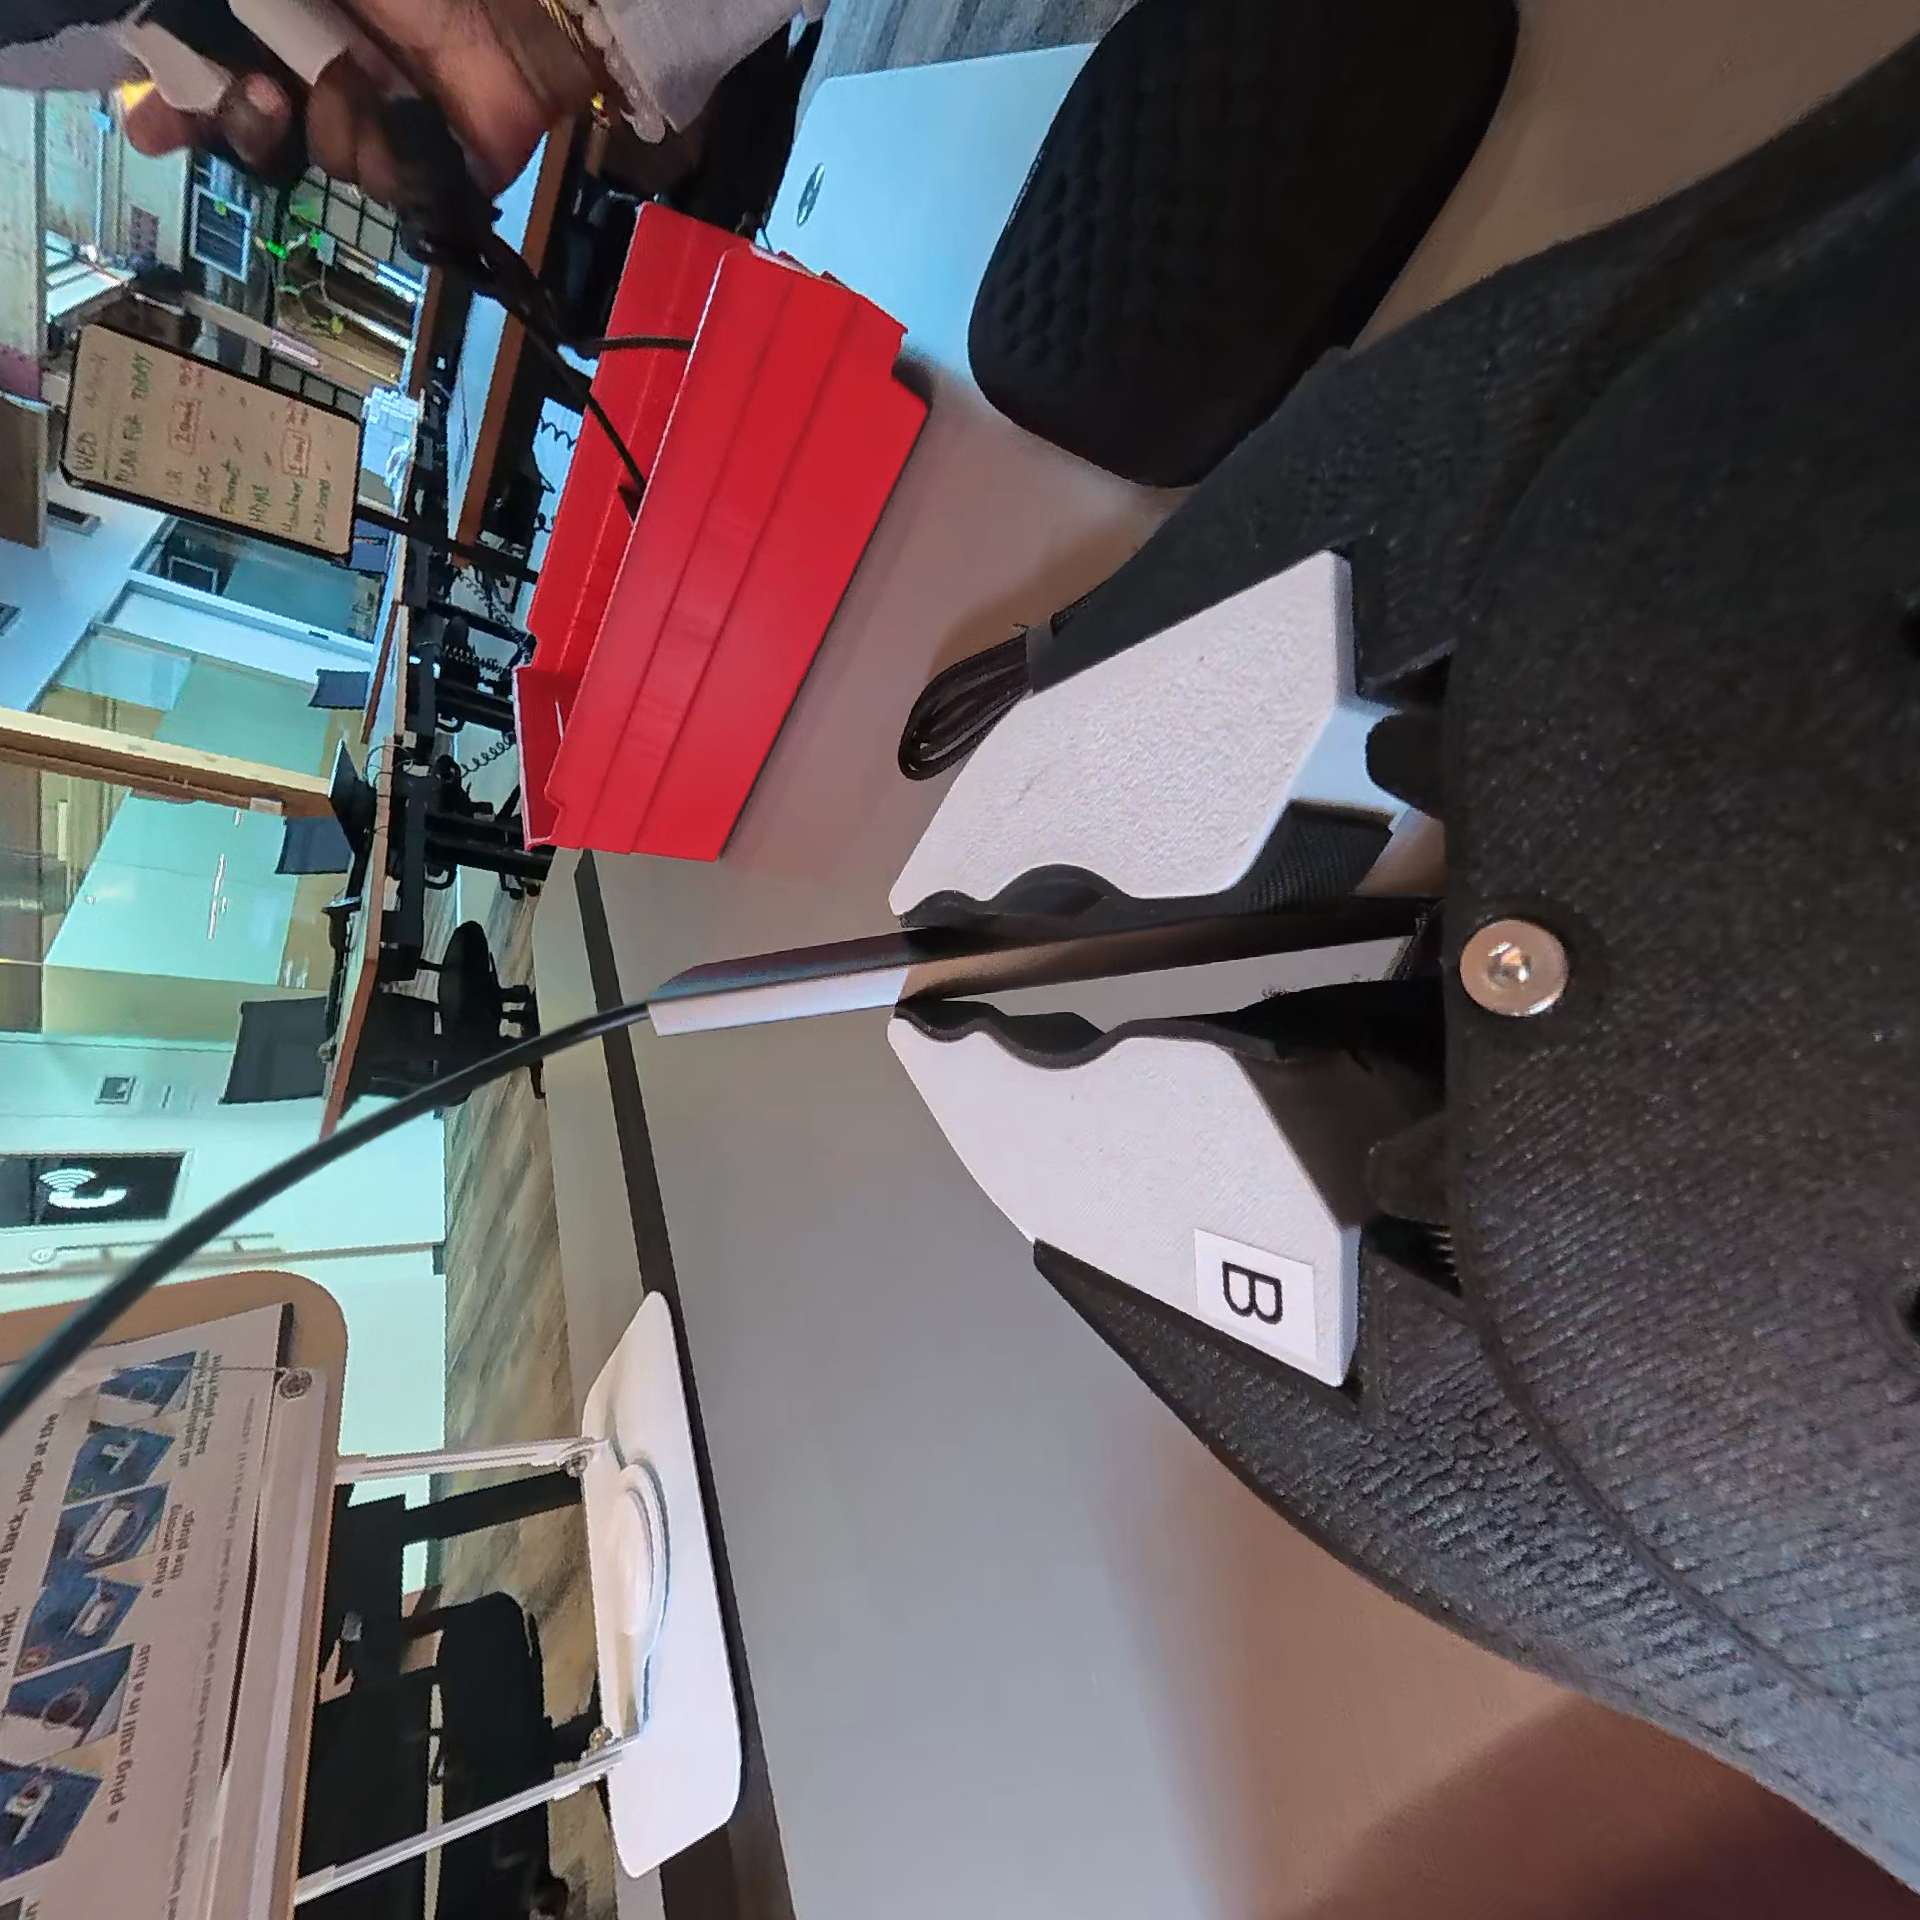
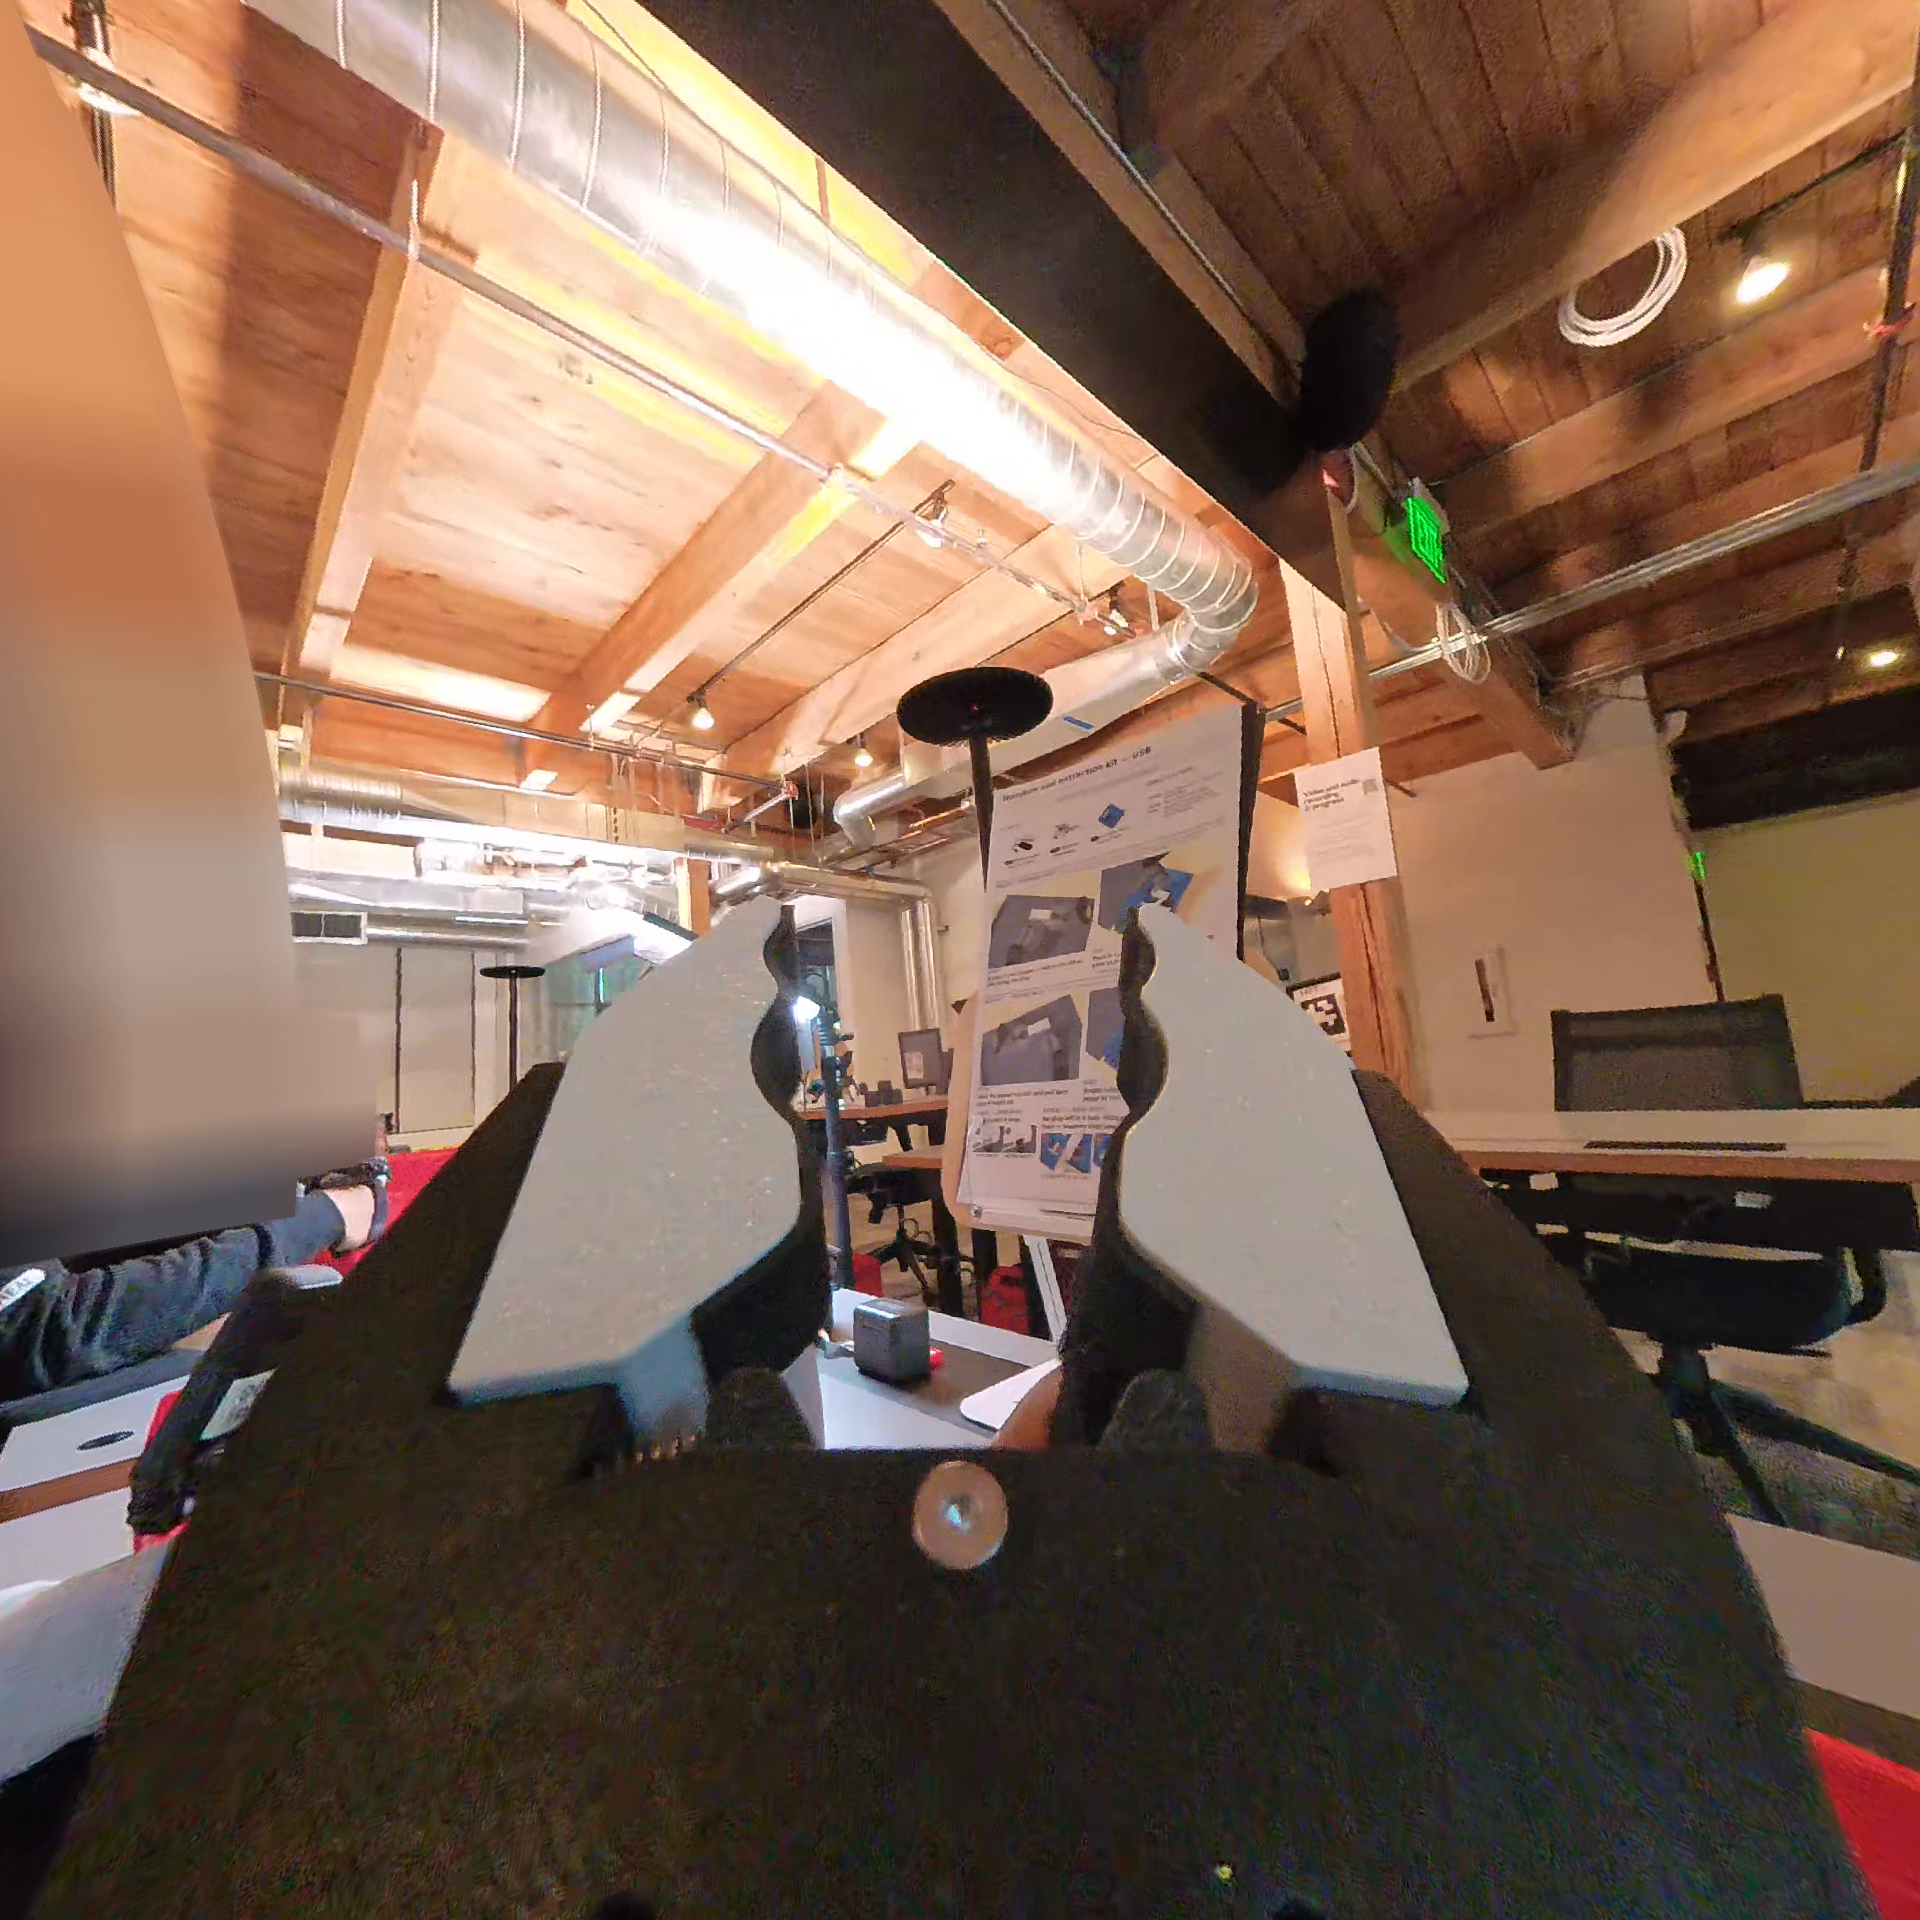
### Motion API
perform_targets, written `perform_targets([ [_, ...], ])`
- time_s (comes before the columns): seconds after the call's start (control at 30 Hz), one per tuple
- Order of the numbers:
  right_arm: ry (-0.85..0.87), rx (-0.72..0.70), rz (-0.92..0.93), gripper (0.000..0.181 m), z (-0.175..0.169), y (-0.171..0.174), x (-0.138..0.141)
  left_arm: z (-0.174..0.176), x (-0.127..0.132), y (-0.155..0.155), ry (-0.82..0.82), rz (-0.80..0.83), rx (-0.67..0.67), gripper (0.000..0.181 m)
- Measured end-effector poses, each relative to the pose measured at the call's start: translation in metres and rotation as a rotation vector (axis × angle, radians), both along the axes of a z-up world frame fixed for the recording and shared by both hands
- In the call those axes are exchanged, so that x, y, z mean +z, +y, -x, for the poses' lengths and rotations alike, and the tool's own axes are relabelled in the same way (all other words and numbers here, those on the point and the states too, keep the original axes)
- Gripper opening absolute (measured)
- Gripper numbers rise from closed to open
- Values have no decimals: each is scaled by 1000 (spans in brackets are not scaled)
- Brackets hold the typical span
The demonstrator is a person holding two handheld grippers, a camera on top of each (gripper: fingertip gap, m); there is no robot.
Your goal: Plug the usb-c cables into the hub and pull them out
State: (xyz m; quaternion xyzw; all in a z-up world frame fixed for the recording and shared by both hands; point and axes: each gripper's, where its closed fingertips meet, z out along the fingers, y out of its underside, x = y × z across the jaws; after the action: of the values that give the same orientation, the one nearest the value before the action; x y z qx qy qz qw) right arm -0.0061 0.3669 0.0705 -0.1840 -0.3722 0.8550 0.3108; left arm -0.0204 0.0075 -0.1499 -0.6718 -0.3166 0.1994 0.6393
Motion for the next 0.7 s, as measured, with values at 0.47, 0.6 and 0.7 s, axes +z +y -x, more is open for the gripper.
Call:
perform_targets([
  [0.47,-9,-143,-150,55,8,-15,-17,7,-8,-8,0,86,69,19],
  [0.6,-1,-158,-141,56,8,-11,-13,8,-6,-9,50,170,111,30],
  [0.7,10,-166,-144,56,7,-11,-10,8,-4,-10,58,202,131,35],
])
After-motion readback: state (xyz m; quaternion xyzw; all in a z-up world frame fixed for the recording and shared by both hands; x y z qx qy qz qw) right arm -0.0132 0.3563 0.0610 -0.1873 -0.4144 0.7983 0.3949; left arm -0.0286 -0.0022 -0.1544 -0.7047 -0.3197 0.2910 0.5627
